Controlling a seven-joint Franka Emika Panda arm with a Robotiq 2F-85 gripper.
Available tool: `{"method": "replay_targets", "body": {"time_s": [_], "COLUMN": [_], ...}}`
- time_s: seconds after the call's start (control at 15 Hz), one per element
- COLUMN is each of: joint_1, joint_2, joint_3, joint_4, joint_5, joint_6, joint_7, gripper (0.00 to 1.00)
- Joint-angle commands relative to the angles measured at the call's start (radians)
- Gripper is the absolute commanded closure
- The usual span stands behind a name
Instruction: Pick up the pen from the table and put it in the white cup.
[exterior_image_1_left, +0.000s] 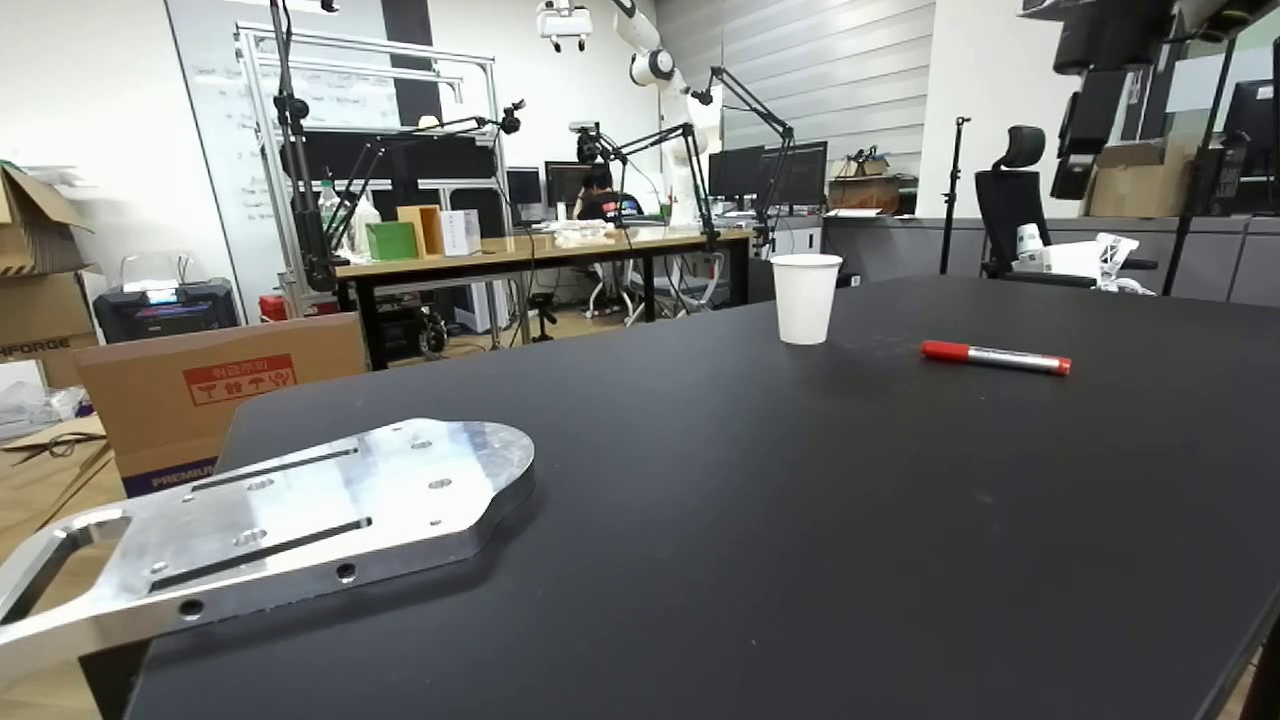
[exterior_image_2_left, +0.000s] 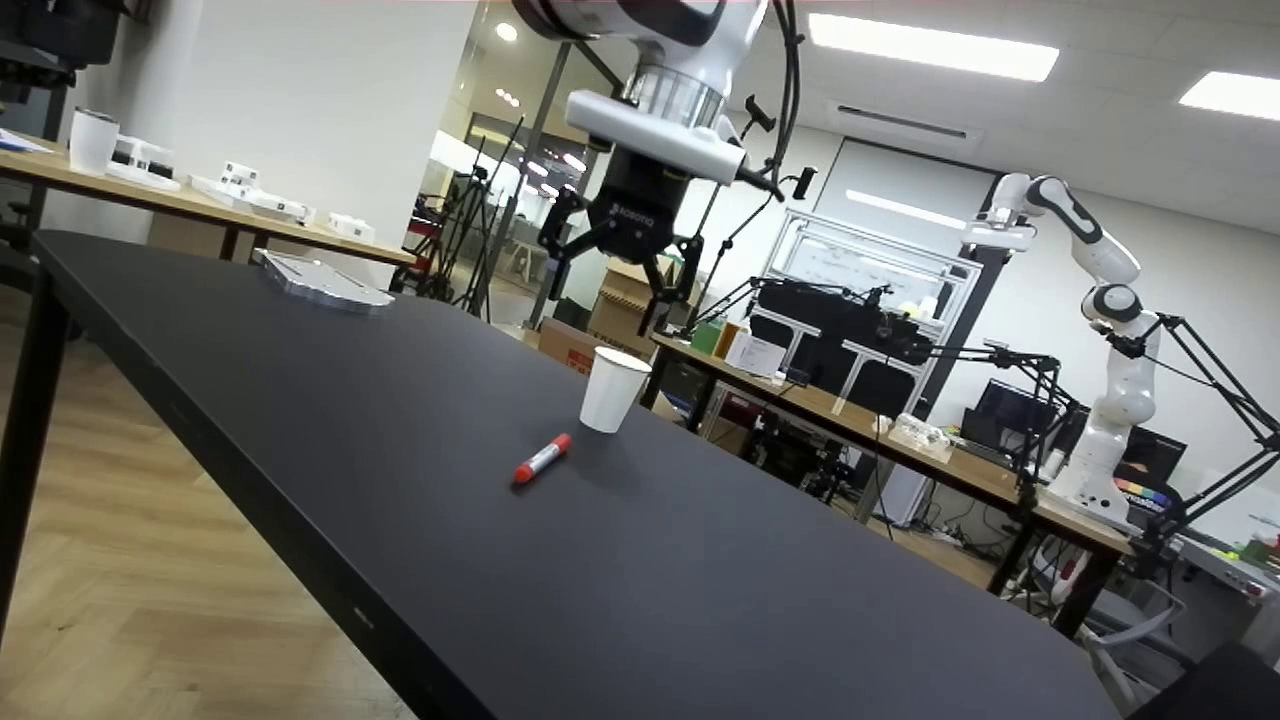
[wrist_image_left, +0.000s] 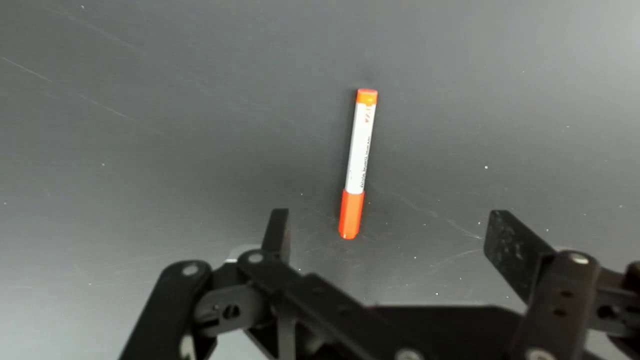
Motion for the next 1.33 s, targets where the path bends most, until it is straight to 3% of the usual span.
{"method": "replay_targets", "body": {"time_s": [0.0,0.47,0.67,1.27], "joint_1": [-0.034,-0.041,-0.04,-0.054], "joint_2": [0.02,0.036,0.112,0.316], "joint_3": [0.041,0.043,0.045,0.093], "joint_4": [0.019,0.042,0.081,0.137], "joint_5": [-0.013,-0.013,-0.039,-0.104], "joint_6": [-0.002,-0.015,0.106,0.227], "joint_7": [0.01,0.01,0.072,0.22], "gripper": [0.0,0.0,0.0,0.0]}}
